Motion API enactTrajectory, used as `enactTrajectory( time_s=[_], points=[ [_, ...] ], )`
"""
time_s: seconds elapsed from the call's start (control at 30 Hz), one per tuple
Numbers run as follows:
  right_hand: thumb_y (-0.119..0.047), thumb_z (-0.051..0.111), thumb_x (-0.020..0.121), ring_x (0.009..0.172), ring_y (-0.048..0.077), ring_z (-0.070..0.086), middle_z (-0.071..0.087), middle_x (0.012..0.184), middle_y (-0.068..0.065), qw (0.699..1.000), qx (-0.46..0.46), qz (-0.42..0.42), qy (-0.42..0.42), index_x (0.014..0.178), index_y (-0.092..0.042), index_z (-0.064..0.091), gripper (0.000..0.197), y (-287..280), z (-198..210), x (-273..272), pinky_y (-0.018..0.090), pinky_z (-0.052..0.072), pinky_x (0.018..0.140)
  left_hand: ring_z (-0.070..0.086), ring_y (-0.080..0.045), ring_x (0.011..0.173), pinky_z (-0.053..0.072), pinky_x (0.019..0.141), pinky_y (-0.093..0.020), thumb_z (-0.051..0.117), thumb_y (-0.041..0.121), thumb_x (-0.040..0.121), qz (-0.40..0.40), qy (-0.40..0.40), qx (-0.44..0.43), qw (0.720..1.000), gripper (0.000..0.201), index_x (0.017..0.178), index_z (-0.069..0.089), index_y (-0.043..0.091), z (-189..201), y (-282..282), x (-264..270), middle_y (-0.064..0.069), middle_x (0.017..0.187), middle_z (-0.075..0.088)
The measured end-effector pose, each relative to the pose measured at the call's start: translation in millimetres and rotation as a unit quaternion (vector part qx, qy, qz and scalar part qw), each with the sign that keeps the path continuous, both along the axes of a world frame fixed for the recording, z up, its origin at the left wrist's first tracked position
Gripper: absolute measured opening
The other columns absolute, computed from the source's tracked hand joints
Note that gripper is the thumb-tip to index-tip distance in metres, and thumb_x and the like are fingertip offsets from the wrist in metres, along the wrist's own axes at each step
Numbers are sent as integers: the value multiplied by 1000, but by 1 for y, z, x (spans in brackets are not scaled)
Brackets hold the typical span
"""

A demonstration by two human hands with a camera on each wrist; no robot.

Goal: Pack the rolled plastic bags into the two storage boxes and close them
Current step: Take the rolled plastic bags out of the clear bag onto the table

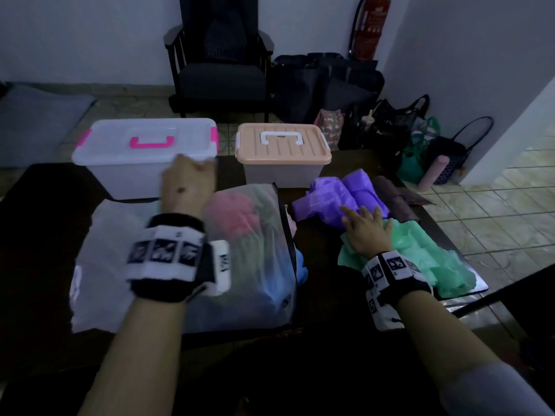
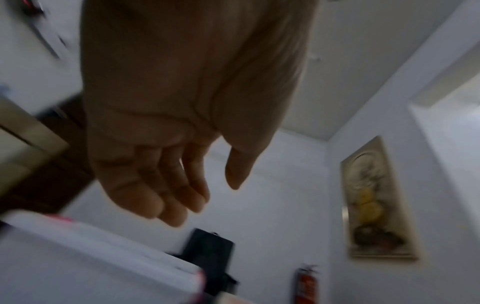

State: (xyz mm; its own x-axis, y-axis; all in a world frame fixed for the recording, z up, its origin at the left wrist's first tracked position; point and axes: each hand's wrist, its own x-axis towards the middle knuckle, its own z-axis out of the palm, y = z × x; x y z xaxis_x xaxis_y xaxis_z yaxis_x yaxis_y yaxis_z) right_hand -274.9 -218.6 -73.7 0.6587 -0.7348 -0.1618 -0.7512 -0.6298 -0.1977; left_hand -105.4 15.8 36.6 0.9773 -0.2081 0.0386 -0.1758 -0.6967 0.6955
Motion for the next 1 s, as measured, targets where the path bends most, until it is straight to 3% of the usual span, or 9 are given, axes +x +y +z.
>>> enactTrajectory(
  time_s=[0.13, 0.27, 0.37, 0.47, 0.53, 0.6, 0.77, 0.9, 1.0],
  points=[
    [-31, 34, 100, 141, 32, 18, 34, 149, 10, 997, -33, 22, -65, 142, -28, 36, 43, 7, -1, 6, 50, 12, 114, 54, -32, 112, 41, 86, -35, 39, 51, 95, -136, 112, 41, 984, 58, 122, 52, 1, -16, -62, -51, -13, 122, 56],
    [-11, 49, 90, 117, 31, 47, 60, 122, 11, 980, -26, 118, -155, 121, -15, 60, 33, 18, 2, 11, 35, 35, 98, 56, -31, 110, 42, 81, -33, 44, 29, 98, -174, 93, 99, 975, 38, 113, 58, -3, -42, -66, -69, -17, 118, 60],
    [1, 52, 83, 105, 17, 59, 67, 112, 4, 955, 106, 215, -174, 109, -11, 68, 33, 35, 16, 11, 19, 40, 90, 60, -34, 104, 47, 82, -31, 45, 13, 95, -120, 186, -27, 975, 23, 102, 61, -3, -59, -51, -48, -19, 106, 63],
    [1, 54, 79, 97, 18, 63, 69, 105, 6, 928, 238, 257, -126, 105, -10, 69, 32, 55, 21, 20, 19, 45, 85, 60, -27, 80, 55, 66, -36, 40, -3, 93, -44, 364, -271, 890, 19, 85, 57, 1, -62, -27, -40, -13, 85, 60],
    [-3, 56, 76, 93, 23, 61, 67, 104, 10, 920, 273, 270, -85, 108, -8, 67, 34, 67, 18, 28, 27, 46, 85, 58, -20, 75, 53, 71, -35, 35, 3, 97, -21, 423, -360, 831, 22, 99, 57, 1, -64, -12, -40, -11, 89, 61],
    [-12, 61, 73, 91, 18, 55, 62, 104, 7, 922, 273, 269, -46, 117, -7, 62, 44, 75, 19, 30, 22, 42, 78, 63, -20, 73, 53, 69, -34, 40, 14, 99, 6, 414, -395, 820, 24, 104, 60, 1, -68, 0, -35, -11, 87, 67],
    [-3, 61, 83, 114, 21, 51, 54, 127, 12, 925, 247, 287, 8, 129, -2, 51, 47, 78, 22, 31, 13, 35, 85, 57, -30, 85, 47, 78, -36, 46, 27, 92, 45, 203, -135, 969, 32, 80, 58, 1, -89, 14, -26, -19, 92, 61],
    [-6, 53, 88, 100, 17, 55, 64, 114, 10, 953, 208, 158, -153, 111, -4, 61, 25, 76, 22, 46, 22, 41, 86, 54, -27, 84, 38, 74, -29, 45, 46, 93, 6, 140, -65, 988, 45, 94, 63, 5, -86, 0, -31, -15, 98, 63],
    [-26, 54, 92, 107, 23, 56, 60, 116, 10, 948, 242, 99, -181, 122, -5, 52, 36, 82, 26, 62, 25, 41, 85, 55, -24, 88, 35, 71, -25, 47, 47, 93, -23, 92, -59, 994, 45, 102, 63, 7, -79, -15, -31, -11, 103, 65]
  ],
)
